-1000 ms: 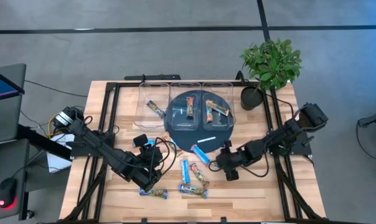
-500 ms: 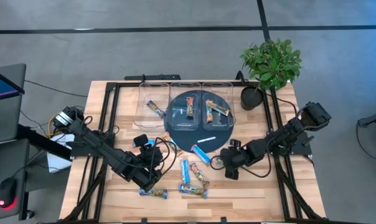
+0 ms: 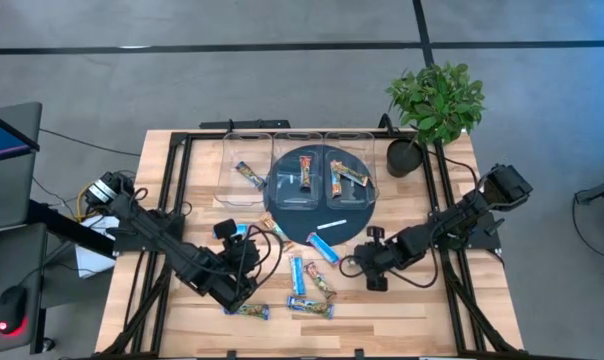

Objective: Pick and place Granola Bars by type
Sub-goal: Put the orange granola bar into the right transparent bin

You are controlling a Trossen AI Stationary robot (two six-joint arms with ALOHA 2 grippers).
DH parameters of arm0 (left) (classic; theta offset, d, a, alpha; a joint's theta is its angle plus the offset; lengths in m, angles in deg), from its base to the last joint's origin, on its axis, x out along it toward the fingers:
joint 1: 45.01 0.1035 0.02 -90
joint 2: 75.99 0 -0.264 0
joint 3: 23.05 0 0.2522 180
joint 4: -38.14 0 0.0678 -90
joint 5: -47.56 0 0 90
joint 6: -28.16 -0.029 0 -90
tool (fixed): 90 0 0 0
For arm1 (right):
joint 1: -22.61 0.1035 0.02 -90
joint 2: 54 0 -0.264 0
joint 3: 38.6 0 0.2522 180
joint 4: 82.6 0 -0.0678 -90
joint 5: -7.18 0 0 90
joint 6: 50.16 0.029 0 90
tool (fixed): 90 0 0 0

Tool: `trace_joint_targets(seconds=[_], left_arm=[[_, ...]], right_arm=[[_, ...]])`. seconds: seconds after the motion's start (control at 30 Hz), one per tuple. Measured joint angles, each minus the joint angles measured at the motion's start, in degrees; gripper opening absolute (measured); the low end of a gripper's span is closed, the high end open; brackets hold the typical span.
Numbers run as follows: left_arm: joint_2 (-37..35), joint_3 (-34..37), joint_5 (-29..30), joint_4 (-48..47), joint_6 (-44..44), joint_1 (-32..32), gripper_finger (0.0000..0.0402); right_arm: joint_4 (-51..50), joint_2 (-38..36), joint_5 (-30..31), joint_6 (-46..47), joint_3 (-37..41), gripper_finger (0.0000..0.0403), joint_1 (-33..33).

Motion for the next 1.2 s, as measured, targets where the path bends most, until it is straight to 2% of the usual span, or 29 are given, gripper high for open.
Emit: trace_joint_targets(seconds=[0.17,0.47,0.7,0.97,1.2], left_arm=[[0.0,0.0,0.1,0.0,0.0,0.0,0.0121],[0.0,0.0,0.1,-0.6,-0.3,0.0,0.0121],[0.0,4.6,-0.7,-0.7,0.4,0.0,0.0121],[0.0,10.9,-4.2,0.4,4.6,0.0,0.0121],[0.0,15.2,-6.3,3.0,6.4,-1.3,0.0121]], right_arm=[[1.6,0.0,0.7,-3.3,0.1,0.0068,1.0],[-1.3,0.2,1.9,-4.4,-3.7,0.0066,3.0],[-2.3,0.2,4.2,-7.7,-8.1,0.0065,3.8],[-9.7,0.1,14.8,-10.8,-16.0,0.0065,2.9],[-15.9,0.1,30.9,-11.8,-23.6,0.0065,-1.5]])
